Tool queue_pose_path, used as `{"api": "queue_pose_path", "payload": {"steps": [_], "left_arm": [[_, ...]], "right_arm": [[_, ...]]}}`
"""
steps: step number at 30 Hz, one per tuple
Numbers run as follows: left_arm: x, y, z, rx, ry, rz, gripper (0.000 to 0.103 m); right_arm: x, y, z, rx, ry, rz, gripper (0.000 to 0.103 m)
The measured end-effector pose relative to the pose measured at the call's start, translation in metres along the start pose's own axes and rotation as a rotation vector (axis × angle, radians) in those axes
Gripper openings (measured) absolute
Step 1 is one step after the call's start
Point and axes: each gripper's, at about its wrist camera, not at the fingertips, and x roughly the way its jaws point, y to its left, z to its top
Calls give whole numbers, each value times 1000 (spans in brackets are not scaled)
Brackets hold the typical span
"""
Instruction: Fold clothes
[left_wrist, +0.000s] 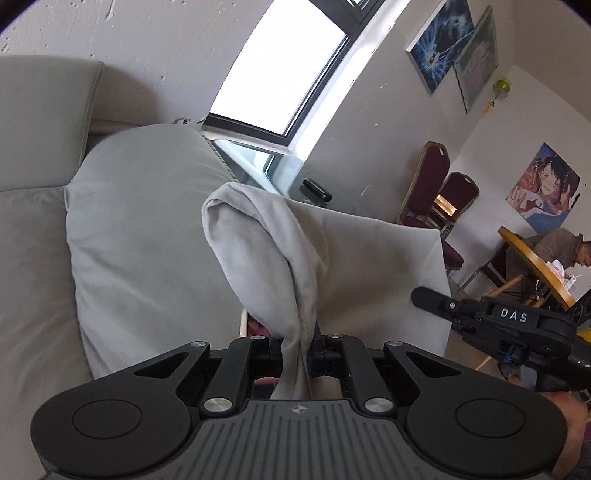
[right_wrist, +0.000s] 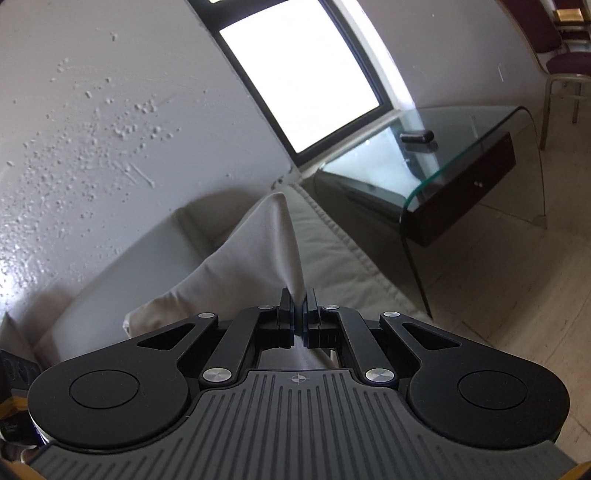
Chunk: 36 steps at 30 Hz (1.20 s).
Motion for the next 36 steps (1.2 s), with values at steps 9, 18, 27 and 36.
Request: {"api": "queue_pose_path", "payload": {"steps": [9, 18, 27, 36], "left_arm": [[84, 39, 39, -39, 41, 408, 33], [35, -11, -15, 145, 177, 453, 23], [68, -35, -60, 256, 318, 463, 25], [9, -72, -27, 223, 263, 502, 51]], "right_arm": [[53, -18, 11, -83, 91, -268, 49], [-6, 0, -48, -330, 289, -197, 24], [-6, -24, -73, -265, 416, -292, 30], [-79, 40, -22, -315, 368, -244, 57]]}}
